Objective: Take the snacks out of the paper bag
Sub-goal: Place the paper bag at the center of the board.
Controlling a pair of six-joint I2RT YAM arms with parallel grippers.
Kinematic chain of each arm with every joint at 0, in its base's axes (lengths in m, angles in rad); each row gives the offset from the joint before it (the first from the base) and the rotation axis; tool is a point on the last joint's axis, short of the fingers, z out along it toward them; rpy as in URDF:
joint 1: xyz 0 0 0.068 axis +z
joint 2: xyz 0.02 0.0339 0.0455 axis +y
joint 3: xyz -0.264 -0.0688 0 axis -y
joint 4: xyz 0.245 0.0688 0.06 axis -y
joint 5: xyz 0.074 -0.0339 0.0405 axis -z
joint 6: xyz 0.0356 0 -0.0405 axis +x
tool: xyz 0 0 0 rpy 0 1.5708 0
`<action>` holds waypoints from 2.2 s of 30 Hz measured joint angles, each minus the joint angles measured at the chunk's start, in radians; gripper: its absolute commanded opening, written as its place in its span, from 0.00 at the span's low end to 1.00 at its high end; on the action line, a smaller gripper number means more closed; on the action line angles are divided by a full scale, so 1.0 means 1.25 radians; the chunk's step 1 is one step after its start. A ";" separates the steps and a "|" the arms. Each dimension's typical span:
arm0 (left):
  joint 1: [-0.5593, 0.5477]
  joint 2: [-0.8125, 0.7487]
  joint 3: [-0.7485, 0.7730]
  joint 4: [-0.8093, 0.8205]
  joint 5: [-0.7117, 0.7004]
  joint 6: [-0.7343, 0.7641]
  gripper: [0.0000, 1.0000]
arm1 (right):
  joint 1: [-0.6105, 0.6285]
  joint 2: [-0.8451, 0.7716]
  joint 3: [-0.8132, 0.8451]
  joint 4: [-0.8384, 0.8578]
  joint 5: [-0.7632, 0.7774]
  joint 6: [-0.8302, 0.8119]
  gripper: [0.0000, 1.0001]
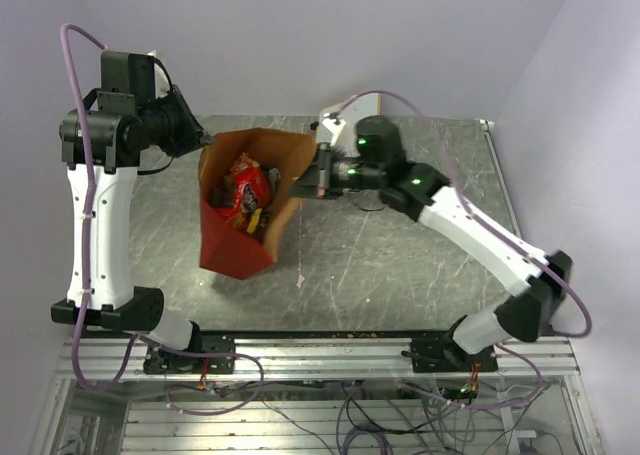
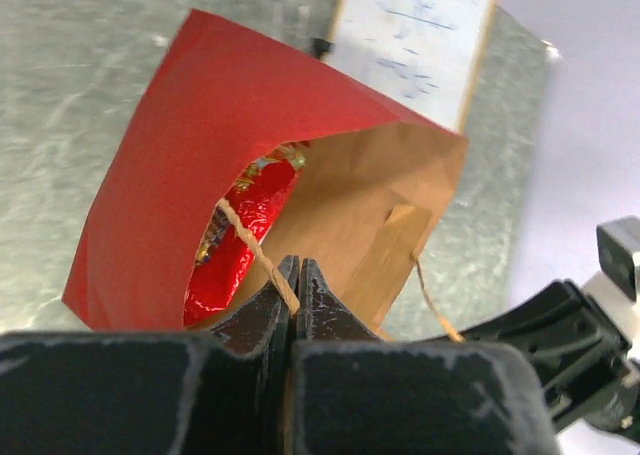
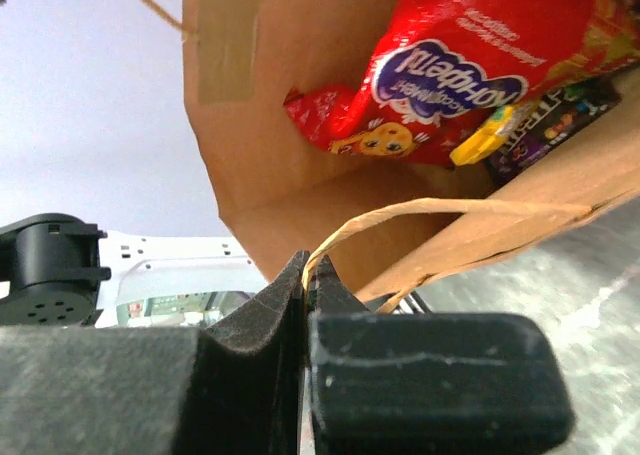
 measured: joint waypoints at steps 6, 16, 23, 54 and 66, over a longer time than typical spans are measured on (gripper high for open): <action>0.096 0.067 0.048 -0.089 -0.072 0.057 0.07 | 0.103 0.196 0.133 0.045 0.023 0.021 0.00; 0.191 0.096 0.095 -0.070 -0.156 0.140 0.09 | 0.117 0.363 0.310 0.082 -0.065 0.017 0.00; 0.216 0.027 -0.019 0.123 -0.102 0.210 0.07 | 0.121 0.361 0.254 0.110 -0.148 -0.014 0.00; 0.217 -0.243 -0.576 0.486 0.445 0.023 0.07 | 0.115 0.052 -0.060 -0.236 0.193 -0.186 0.69; 0.217 -0.286 -0.635 0.489 0.441 -0.148 0.07 | 0.200 0.141 -0.188 0.011 0.317 0.199 0.66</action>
